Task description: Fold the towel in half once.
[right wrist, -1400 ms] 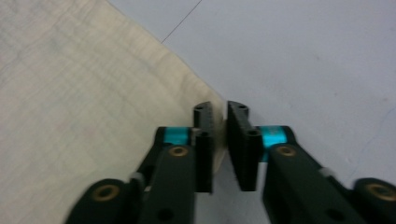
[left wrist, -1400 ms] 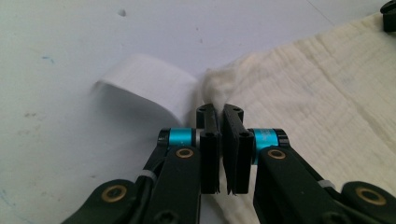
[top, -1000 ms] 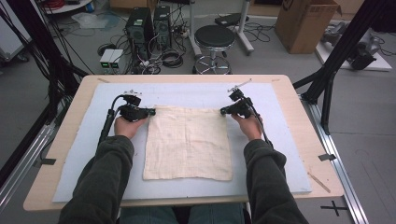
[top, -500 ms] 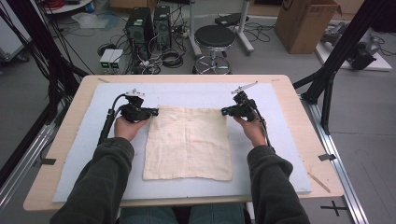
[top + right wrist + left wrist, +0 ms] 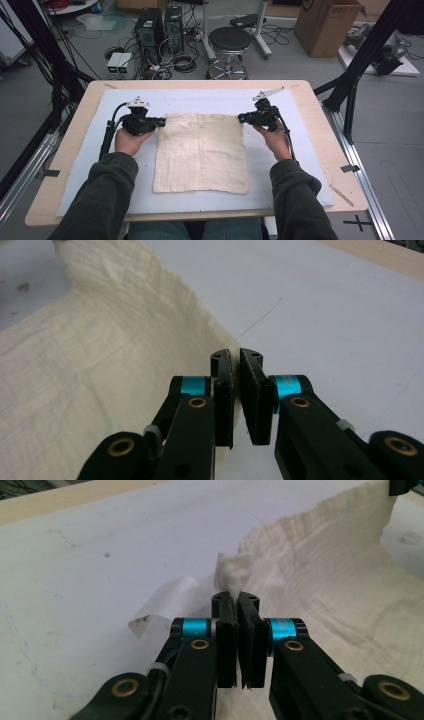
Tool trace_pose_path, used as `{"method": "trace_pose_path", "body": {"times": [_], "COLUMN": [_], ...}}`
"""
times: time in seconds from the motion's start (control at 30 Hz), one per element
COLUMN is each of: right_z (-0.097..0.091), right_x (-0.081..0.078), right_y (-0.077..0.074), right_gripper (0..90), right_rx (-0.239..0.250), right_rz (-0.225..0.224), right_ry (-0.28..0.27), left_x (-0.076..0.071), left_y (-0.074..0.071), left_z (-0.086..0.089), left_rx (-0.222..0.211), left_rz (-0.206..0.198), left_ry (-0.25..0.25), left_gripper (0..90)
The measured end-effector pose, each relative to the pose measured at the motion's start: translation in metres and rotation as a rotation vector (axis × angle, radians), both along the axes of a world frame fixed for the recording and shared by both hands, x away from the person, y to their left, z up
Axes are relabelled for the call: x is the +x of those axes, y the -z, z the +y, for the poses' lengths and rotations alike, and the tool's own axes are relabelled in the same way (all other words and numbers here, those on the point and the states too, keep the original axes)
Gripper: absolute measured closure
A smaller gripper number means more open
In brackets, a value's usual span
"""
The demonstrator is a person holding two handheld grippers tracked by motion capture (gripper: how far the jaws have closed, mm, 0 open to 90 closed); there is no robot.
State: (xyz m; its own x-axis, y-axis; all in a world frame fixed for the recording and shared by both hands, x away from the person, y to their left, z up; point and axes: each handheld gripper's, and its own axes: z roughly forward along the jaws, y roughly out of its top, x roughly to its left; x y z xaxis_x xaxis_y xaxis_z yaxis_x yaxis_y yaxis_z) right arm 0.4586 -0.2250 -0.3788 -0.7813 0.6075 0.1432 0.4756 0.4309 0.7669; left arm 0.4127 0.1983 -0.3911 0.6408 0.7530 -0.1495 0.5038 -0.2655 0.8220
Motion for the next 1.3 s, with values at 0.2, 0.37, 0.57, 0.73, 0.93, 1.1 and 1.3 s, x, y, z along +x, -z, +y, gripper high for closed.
{"method": "trace_pose_path", "body": {"times": [0.2, 0.37, 0.57, 0.73, 0.93, 1.1, 1.3], "right_z": [0.0, -0.004, -0.007, -0.007, -0.007, -0.011, -0.013], "right_x": [-0.013, -0.022, -0.029, -0.037, -0.048, -0.055, -0.068], "right_y": [0.0, 0.002, 0.006, 0.002, 0.0, 0.012, 0.018], "right_gripper": [84.5, 84.5, 84.4, 84.5, 84.5, 84.4, 84.5], "right_rx": [0.028, 0.027, 0.011, -0.01, -0.022, -0.029, -0.027], "right_rz": [-0.006, -0.019, -0.004, -0.01, -0.025, -0.005, -0.011], "right_ry": [-0.031, -0.044, -0.063, -0.078, -0.092, -0.097, -0.104], "left_x": [-0.017, -0.027, -0.034, -0.043, -0.055, -0.064, -0.074], "left_y": [0.005, 0.007, 0.008, 0.003, 0.006, 0.007, 0.015], "left_z": [0.001, 0.006, 0.007, 0.003, 0.002, 0.001, 0.003], "left_rx": [0.004, -0.006, 0.0, 0.016, 0.039, 0.052, 0.07], "left_rz": [-0.017, -0.029, -0.035, -0.052, -0.06, -0.068, -0.058], "left_ry": [0.019, 0.022, 0.038, 0.075, 0.087, 0.105, 0.118], "left_gripper": [86.4, 86.4, 86.3, 86.3, 86.2, 86.2, 86.1]}}
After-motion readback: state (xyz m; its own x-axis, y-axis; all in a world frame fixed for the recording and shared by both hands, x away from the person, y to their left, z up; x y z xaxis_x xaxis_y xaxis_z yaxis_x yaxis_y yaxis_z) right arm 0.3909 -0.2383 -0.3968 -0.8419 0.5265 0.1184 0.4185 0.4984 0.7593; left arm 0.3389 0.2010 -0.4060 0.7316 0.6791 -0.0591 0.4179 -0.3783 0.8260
